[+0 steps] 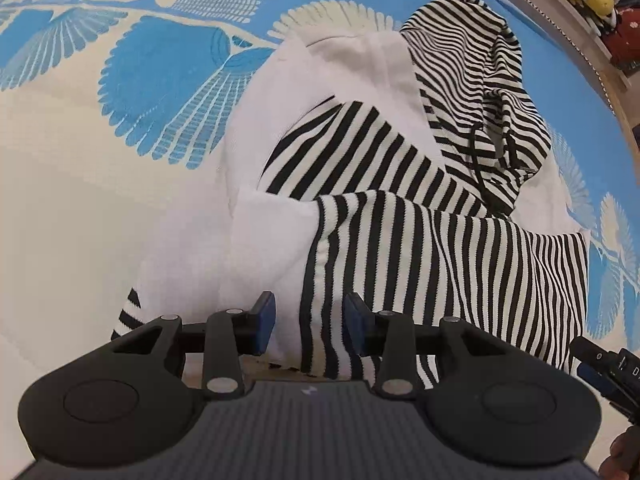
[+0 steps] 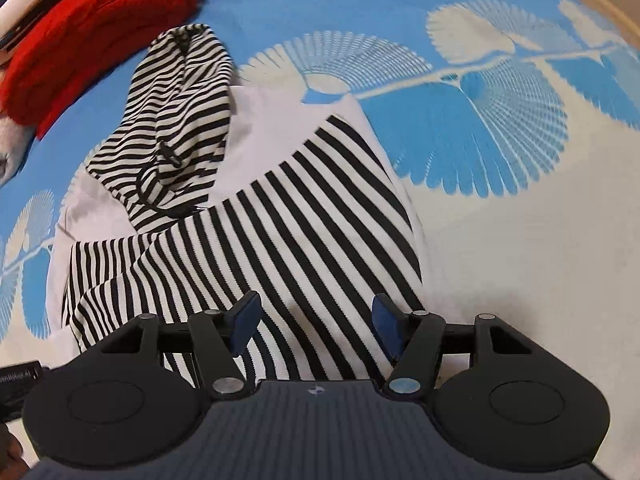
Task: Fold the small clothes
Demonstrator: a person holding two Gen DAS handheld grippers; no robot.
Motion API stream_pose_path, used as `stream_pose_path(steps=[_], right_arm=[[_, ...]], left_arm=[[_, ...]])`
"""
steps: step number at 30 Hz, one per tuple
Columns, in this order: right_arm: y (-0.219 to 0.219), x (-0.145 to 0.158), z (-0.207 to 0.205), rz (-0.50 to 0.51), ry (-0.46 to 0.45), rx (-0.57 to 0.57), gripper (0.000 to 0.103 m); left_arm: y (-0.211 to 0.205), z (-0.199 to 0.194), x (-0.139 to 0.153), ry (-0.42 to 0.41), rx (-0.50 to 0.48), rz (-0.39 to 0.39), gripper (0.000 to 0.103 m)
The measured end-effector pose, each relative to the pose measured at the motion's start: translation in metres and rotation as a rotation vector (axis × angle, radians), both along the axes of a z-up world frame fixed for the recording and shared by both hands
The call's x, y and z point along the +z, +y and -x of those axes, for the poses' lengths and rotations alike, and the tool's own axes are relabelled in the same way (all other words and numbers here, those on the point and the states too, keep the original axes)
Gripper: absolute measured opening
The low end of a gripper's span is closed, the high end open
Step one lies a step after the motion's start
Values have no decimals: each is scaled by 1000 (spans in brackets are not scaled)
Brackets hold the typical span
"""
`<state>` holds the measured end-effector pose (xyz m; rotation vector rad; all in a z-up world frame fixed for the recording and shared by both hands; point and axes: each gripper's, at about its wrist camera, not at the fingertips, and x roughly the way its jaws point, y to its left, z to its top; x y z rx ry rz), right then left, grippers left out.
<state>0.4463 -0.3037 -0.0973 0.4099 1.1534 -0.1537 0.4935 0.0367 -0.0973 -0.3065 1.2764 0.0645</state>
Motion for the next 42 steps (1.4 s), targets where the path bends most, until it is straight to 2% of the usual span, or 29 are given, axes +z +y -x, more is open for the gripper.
stream_pose_path(steps=[3,23,30,34,37,42], right_arm=[[0,1,-1,13,-6,8,63],[3,2,-2,68,-19,16,64],[3,7,-4,85,-36,5,64],[8,9,-5,118,-54,0,64],[13,10,-5,138,-65,-4,63],[26,15,-6,185,-112,4,62]], left_arm=[[-3,0,0,-5,-11,-19,43],[-1,-1,7,-24,-4,-15,43],[7,-4,28,-95,-8,-75,44],[11,-2,42,-150,-26,-128,51],[13,-1,49,-176,-46,-155,52],[18,1,62,-216,-77,-158,55]])
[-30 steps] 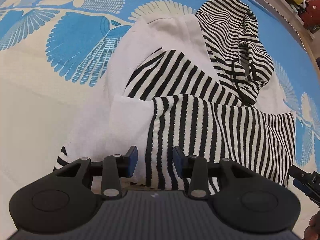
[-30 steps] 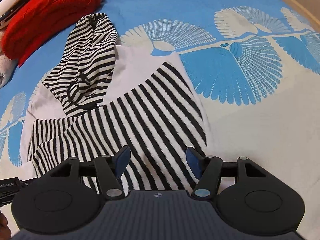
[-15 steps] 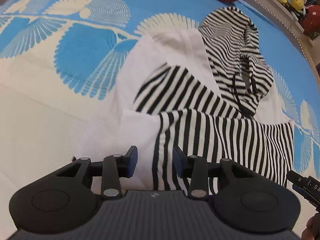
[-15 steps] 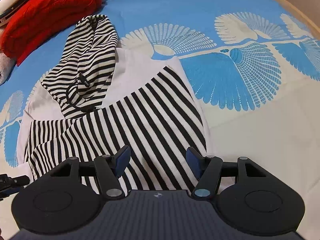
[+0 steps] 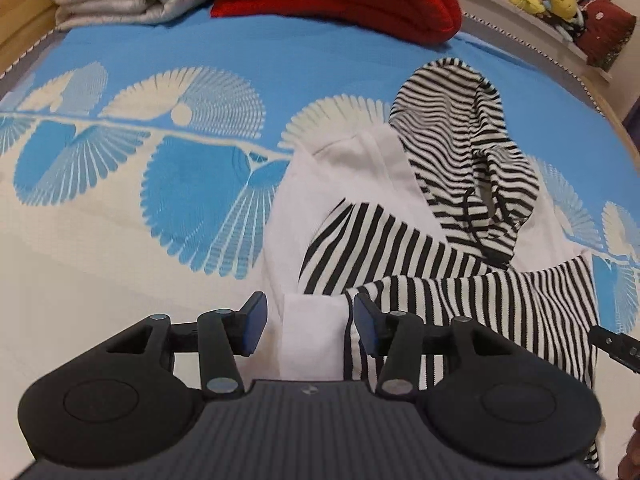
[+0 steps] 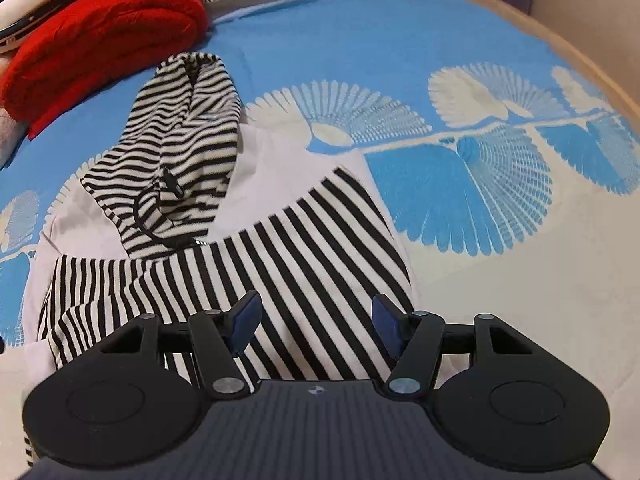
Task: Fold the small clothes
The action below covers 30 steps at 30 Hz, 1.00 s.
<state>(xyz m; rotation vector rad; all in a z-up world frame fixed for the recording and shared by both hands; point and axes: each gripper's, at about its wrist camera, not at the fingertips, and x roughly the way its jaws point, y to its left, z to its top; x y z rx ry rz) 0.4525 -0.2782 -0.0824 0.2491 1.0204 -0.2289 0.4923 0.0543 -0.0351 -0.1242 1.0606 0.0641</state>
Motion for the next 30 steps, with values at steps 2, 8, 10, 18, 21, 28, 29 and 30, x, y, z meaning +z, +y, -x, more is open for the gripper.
stream_pose_path(steps=[2,8,10,18,21,28,29,30], right_arm=[[5,1,-2,27,-10,2,61],[25,0,-6,84,-33,35,49],[33,0,-5,107,-45,55,44],[53,11,7,169,-146,134,25],[52,17,9,158,-135,137,25],[31,37,-1,135,-144,114,25],[29,38,-3,130,-147,116,25],[26,40,-6,125,-151,120,26]], left_arm=[[2,1,5,-15,-10,1,61],[17,2,12,-36,-2,-21,62],[24,2,16,-45,6,-18,62],[42,-1,25,-65,20,-8,63],[49,-1,27,-67,29,-8,63],[57,0,27,-67,36,-9,64],[57,0,27,-65,34,-10,64],[57,0,26,-63,34,-10,64]])
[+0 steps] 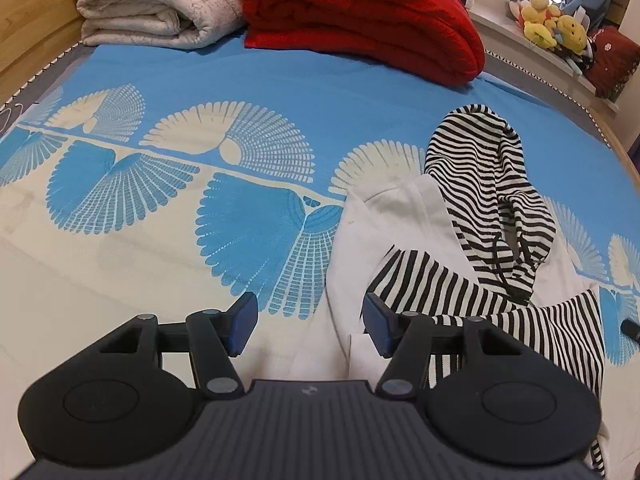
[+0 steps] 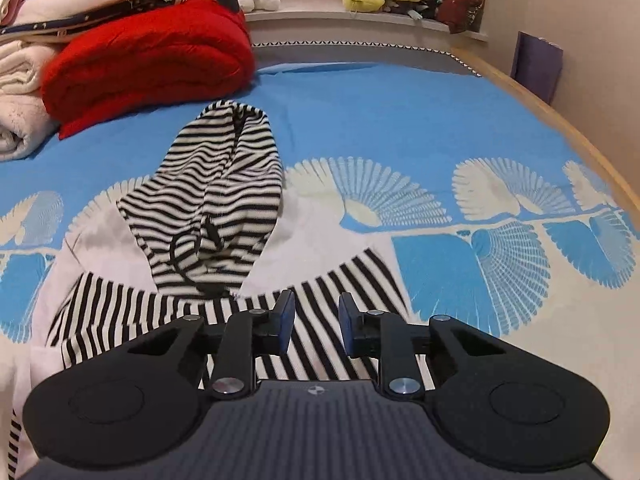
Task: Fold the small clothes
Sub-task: 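Move the right gripper to the striped hood and grasp it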
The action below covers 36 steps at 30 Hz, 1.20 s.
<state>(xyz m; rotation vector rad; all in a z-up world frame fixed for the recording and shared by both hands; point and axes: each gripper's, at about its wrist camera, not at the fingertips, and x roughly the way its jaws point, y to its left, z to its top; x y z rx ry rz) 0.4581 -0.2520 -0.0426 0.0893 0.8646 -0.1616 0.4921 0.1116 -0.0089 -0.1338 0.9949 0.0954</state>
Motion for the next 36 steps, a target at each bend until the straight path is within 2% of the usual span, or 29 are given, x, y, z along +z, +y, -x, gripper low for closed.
stream_pose_path(steps=[5,13,23,27,29,32,36], right_arm=[[-7,9,-11,-22,-27,31,38],[-13,6,-33,-42,-20,18,38],[-7,-1,-51,-43,-23,55,39],[-13,-4,-66,-49,-34,42,41],[-16,-6,-75,-55,-35,30,43],[-15,-11,-86,-41,-37,42,49],[-15,-18,-109,-47,-35,51,53]], left_arm=[[2,-2,-2,3,6,3,67],[6,-7,-7,13,17,-6,67],[10,-13,-19,33,34,-15,70],[23,-18,-32,60,76,-20,70],[29,-19,-38,47,90,-13,72],[36,-27,-52,103,124,-25,72],[38,-32,-52,86,120,-18,72]])
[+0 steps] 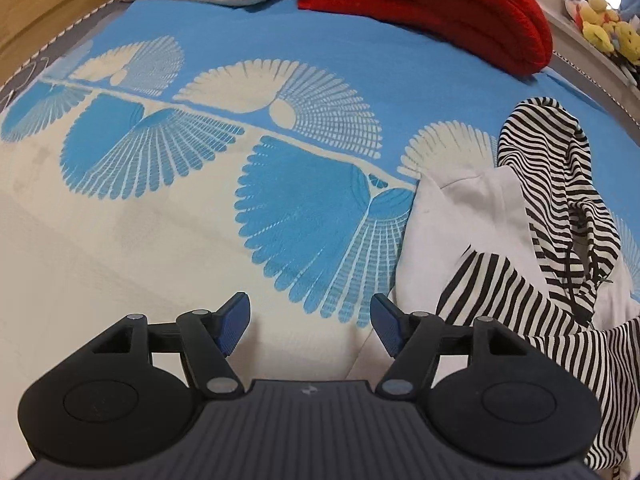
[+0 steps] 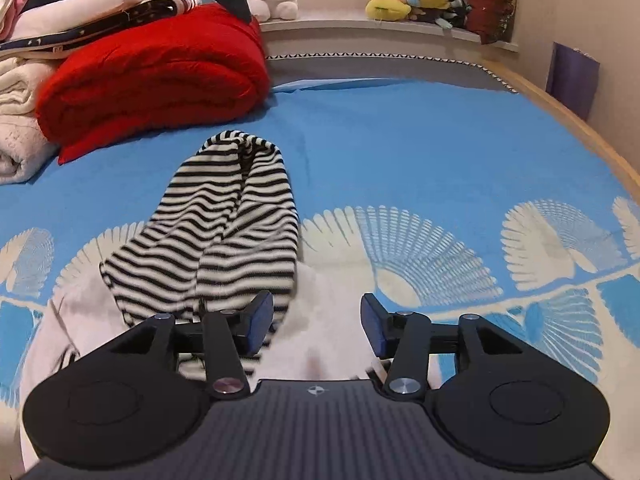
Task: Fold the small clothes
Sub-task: 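Move the right gripper to the striped hood and grasp it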
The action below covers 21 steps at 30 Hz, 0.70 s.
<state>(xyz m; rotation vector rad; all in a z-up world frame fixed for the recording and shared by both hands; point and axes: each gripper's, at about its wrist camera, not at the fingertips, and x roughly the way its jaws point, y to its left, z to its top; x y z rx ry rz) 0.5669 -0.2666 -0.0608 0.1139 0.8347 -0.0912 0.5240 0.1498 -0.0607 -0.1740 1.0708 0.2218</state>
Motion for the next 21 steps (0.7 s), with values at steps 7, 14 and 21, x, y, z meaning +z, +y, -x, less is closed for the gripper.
stream_pose_path(steps=[7,14,21], right_arm=[[17,-18,-84,41,1,113,61],[43,-45,-180,144,-23,135,61],[71,-86,-253,256,108,132,23]], left_arm=[[5,-5,-6,13,16,-10,72],[16,-6,-17,44,33,-49,72],[23,-9,-14,32,47,-30,72]])
